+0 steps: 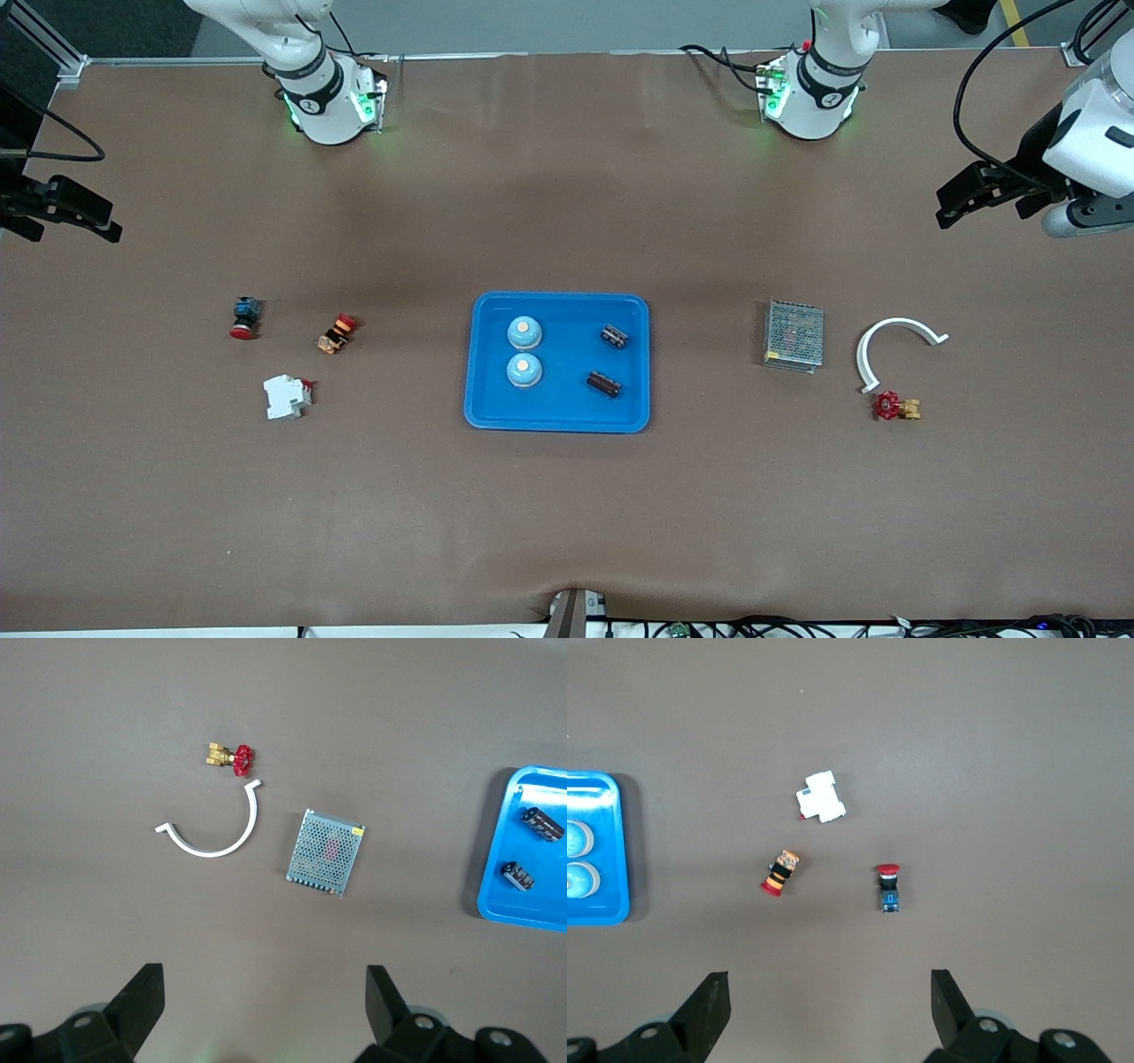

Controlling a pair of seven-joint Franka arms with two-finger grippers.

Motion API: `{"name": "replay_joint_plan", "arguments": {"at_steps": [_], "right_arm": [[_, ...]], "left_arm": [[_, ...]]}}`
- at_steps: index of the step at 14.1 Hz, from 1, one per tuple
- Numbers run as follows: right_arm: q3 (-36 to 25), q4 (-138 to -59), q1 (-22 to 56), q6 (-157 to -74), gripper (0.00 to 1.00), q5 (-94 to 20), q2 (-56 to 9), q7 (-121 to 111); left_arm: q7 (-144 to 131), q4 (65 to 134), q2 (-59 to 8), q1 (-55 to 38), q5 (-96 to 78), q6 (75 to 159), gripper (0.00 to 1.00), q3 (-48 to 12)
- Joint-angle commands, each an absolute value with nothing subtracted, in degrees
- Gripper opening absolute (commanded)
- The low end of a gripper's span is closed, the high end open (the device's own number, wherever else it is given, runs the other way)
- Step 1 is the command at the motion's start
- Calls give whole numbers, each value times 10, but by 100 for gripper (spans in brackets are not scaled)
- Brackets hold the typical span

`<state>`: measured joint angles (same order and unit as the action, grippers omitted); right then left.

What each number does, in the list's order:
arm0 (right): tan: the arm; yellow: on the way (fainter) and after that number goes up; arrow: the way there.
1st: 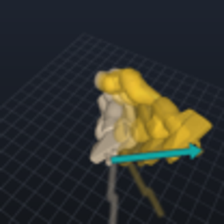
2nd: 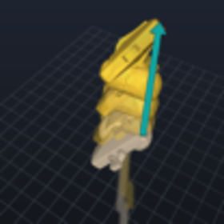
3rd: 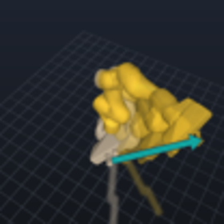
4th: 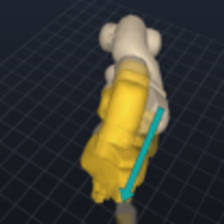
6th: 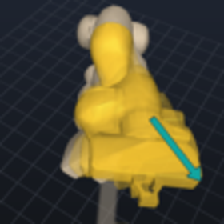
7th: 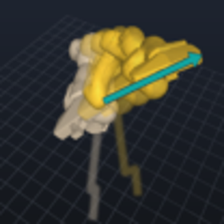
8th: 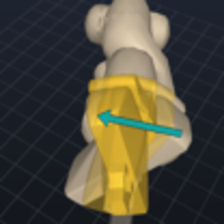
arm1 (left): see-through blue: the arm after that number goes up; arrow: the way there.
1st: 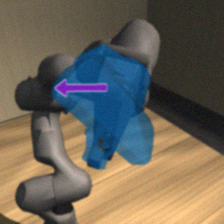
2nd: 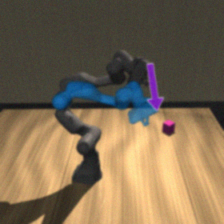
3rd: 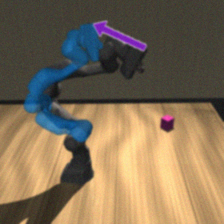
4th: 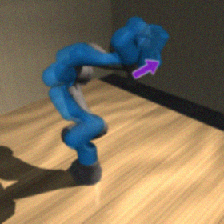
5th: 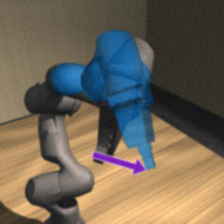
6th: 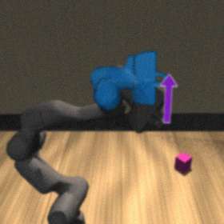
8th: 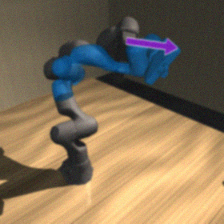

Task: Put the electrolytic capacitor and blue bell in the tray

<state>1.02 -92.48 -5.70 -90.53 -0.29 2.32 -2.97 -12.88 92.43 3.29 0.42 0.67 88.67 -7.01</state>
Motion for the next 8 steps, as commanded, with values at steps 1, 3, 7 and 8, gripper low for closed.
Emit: {"name": "replay_joint_plan", "arguments": {"at_steps": [1, 3, 7, 8], "right_arm": [[18, -939, -68, -925, 100, 4, 27, -35], [18, -944, -66, -935, 100, 6, 30, -37], [18, -923, -64, -935, 100, 25, 25, -32], [18, -923, -64, -935, 100, 25, 25, -32]], "left_arm": [[-123, 911, 28, 2, 4, 875, 100, -69], [-123, 911, 28, 4, 4, 875, 100, -69], [-122, 911, 28, 4, 4, 875, 100, -69], [-122, 911, 28, 4, 4, 875, 100, -69]]}}
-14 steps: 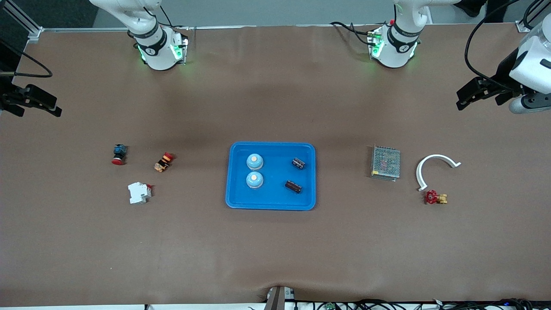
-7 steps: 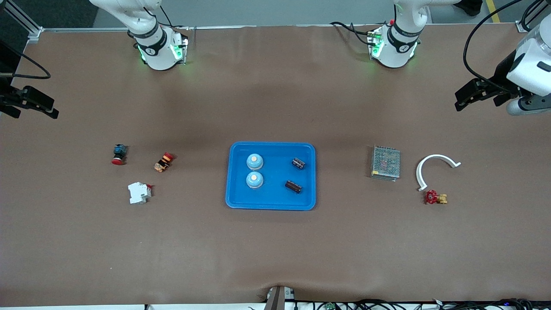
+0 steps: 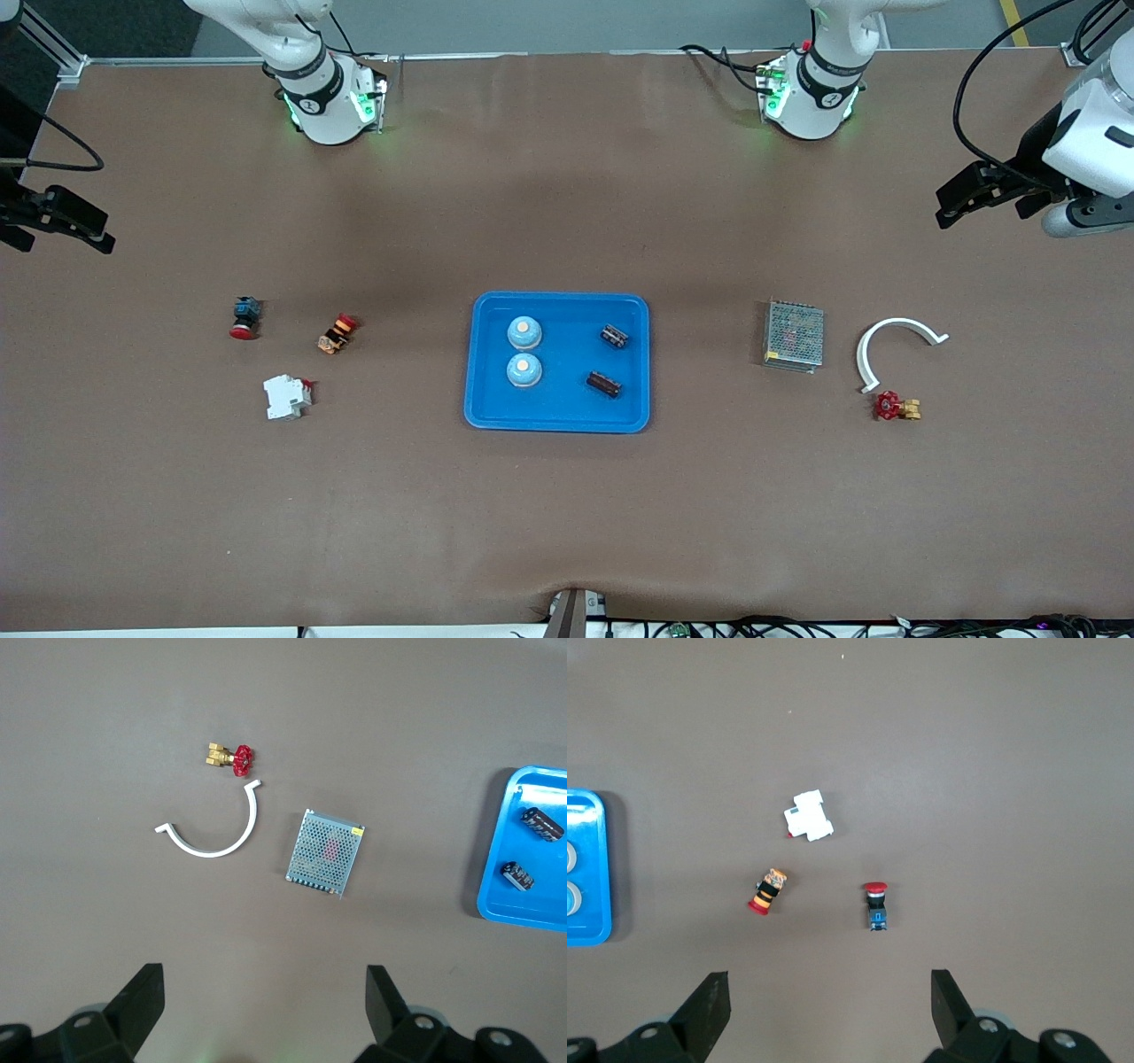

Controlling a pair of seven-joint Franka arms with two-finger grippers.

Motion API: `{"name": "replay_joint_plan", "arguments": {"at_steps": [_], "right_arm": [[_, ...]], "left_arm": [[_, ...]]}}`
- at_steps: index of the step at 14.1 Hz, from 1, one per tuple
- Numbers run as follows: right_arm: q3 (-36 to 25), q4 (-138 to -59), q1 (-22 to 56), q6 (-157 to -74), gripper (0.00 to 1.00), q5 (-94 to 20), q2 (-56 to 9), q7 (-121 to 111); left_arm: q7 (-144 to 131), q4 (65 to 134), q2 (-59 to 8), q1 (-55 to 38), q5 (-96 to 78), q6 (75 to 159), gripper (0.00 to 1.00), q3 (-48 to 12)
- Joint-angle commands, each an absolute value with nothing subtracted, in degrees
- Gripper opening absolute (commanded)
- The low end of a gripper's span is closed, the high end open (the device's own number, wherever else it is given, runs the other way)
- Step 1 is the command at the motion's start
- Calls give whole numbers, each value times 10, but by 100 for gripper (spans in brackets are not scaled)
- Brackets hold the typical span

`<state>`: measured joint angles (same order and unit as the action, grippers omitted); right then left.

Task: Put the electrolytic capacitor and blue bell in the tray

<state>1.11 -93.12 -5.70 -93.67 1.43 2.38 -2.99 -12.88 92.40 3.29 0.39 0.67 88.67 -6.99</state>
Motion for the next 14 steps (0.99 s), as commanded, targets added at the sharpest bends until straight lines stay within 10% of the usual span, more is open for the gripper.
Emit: {"name": "replay_joint_plan", "arguments": {"at_steps": [1, 14], "right_arm": [[18, -924, -66, -936, 100, 24, 26, -37], [15, -936, -77, -945, 100, -2, 28, -38]], "left_arm": [[-122, 911, 28, 5, 4, 875, 100, -69], [-124, 910, 30, 4, 5, 859, 100, -69]]}}
